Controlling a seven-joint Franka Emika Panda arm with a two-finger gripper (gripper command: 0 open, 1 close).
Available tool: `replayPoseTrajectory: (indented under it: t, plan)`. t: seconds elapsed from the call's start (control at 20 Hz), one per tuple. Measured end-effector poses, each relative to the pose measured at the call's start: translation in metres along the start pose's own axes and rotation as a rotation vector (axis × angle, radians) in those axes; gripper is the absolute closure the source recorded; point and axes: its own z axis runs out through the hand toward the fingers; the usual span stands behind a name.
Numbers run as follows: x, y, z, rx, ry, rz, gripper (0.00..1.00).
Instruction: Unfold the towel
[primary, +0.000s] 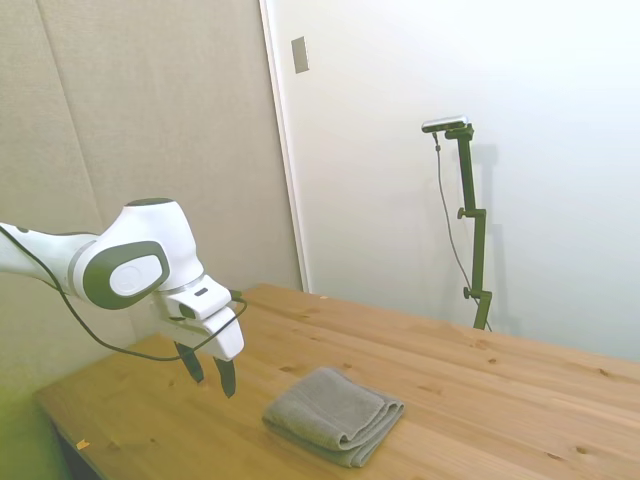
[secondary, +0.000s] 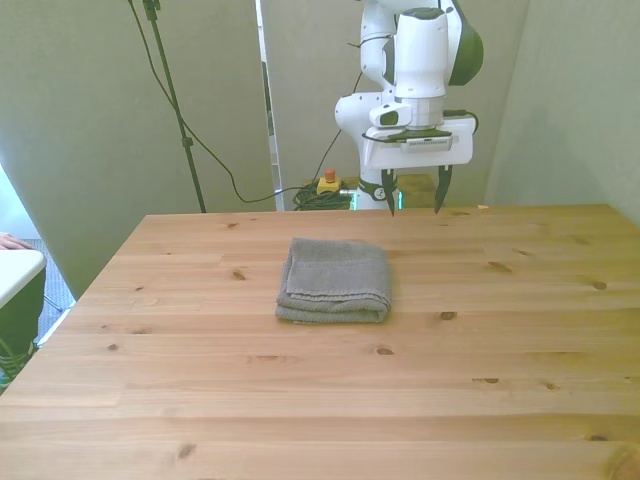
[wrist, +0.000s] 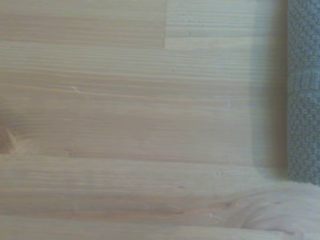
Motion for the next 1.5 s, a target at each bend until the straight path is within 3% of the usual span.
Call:
replayPoseTrajectory:
  t: [0.15, 0.3, 0.45, 0.7, 0.85, 1.15, 1.5]
  plan:
    - [0.004, 0.001, -0.002, 0.005, 0.002, 0.029, 0.00]
    - [0.043, 0.021, -0.014, 0.030, 0.016, 0.131, 0.00]
    - [0.101, 0.063, -0.024, 0.052, 0.024, 0.256, 0.00]
    - [0.177, 0.147, -0.012, 0.087, 0.002, 0.393, 0.00]
    - [0.191, 0.171, 0.001, 0.139, -0.014, 0.407, 0.00]
    - [0.189, 0.179, 0.021, 0.255, -0.065, 0.397, 0.00]
    - [0.200, 0.185, 0.042, 0.265, -0.096, 0.419, 0.00]
